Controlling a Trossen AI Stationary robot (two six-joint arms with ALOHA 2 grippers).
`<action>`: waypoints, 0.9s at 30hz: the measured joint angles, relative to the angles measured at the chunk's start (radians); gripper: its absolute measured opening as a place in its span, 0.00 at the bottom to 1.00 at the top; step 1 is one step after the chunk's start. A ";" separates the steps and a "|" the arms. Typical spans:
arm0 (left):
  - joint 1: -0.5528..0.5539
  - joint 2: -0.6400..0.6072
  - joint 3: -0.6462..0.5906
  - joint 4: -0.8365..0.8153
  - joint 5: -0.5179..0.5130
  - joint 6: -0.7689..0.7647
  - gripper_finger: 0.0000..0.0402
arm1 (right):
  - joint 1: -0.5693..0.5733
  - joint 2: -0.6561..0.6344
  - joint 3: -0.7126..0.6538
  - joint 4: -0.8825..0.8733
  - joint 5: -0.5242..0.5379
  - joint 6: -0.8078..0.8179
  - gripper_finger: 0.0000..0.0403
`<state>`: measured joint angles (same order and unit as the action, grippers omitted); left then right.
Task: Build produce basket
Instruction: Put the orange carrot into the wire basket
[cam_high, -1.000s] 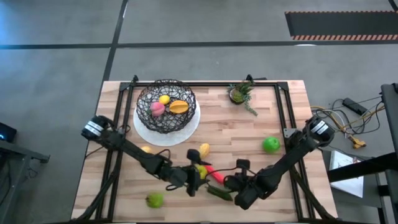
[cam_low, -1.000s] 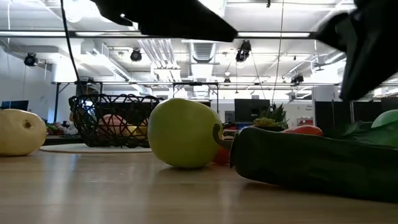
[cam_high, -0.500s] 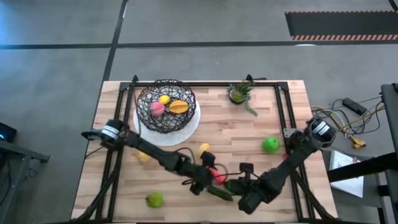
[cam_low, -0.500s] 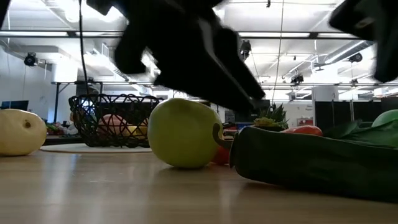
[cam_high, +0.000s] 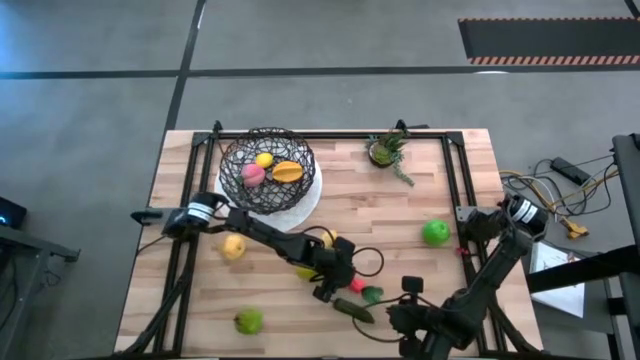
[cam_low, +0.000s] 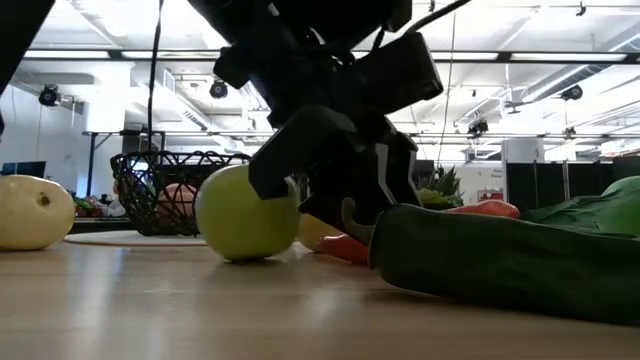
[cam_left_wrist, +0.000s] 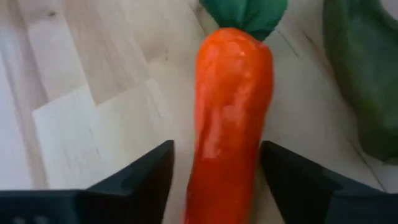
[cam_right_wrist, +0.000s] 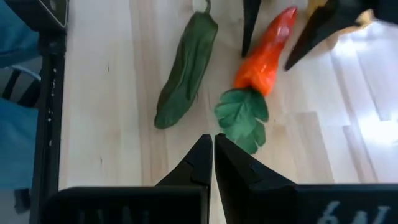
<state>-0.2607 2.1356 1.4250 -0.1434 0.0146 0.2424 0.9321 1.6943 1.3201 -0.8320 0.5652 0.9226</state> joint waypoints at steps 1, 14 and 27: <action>0.000 0.000 -0.001 0.001 0.000 0.000 0.51 | 0.007 0.000 0.000 0.001 0.015 0.002 0.02; -0.032 -0.174 0.000 0.067 -0.215 -0.075 0.17 | 0.037 0.001 -0.005 0.006 0.171 0.018 0.02; -0.020 -0.797 -0.490 0.056 -0.923 -0.411 0.17 | 0.094 0.037 -0.017 0.039 0.406 0.047 0.02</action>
<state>-0.2809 1.3384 0.9347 -0.0873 -0.9088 -0.1683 1.0264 1.7315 1.3033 -0.7932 0.9714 0.9699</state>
